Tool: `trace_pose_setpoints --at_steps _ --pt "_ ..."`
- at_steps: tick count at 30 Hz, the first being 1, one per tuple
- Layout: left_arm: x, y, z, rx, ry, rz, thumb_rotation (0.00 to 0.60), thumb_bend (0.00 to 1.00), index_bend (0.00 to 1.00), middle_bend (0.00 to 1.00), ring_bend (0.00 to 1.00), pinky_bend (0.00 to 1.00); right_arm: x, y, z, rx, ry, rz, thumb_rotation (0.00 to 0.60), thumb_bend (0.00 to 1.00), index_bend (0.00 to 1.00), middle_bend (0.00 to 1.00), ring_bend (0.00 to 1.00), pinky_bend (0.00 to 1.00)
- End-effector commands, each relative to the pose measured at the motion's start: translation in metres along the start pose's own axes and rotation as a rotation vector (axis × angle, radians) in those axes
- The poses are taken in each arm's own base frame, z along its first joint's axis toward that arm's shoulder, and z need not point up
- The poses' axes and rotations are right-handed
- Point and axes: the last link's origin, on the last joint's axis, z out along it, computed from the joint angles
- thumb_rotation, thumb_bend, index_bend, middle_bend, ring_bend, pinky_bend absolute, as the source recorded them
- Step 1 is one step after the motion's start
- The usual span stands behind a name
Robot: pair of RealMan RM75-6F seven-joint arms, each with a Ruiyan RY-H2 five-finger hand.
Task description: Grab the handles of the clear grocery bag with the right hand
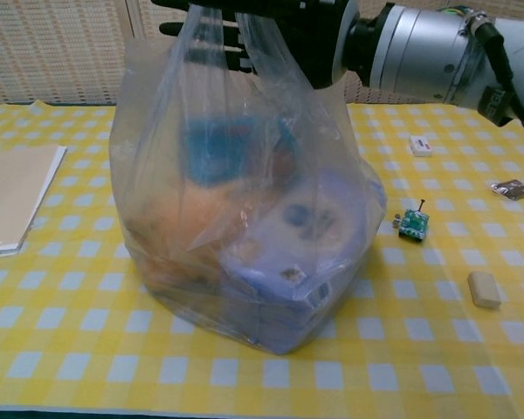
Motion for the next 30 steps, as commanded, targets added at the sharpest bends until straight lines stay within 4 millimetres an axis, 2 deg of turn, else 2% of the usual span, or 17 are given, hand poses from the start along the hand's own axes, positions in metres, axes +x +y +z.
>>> trace_pose_setpoints --at_steps 1,11,19,28,30 --pt "0.001 0.000 0.000 -0.003 -0.001 -0.003 0.600 0.40 0.00 0.00 0.00 0.00 -0.003 -0.001 0.009 0.010 -0.010 -0.002 0.600 0.25 0.00 0.00 0.04 0.00" --pt "0.004 0.000 -0.004 -0.013 0.008 -0.017 0.600 0.40 0.00 0.00 0.00 0.00 -0.015 -0.001 0.037 0.029 -0.038 0.013 0.600 0.26 0.00 0.00 0.06 0.00" --pt "0.007 -0.001 -0.007 -0.011 0.014 -0.020 0.600 0.40 0.00 0.00 0.00 0.00 -0.015 -0.006 0.053 0.064 -0.033 0.051 0.600 0.25 0.00 0.01 0.09 0.01" --pt "0.008 -0.003 -0.006 -0.006 0.017 -0.023 0.600 0.40 0.00 0.00 0.00 0.00 -0.015 -0.012 0.071 0.093 -0.018 0.091 0.600 0.25 0.03 0.11 0.17 0.09" --pt "0.008 -0.003 -0.007 -0.004 0.019 -0.022 0.600 0.40 0.00 0.00 0.00 0.00 -0.014 -0.014 0.075 0.109 0.000 0.109 0.600 0.26 0.05 0.16 0.20 0.13"
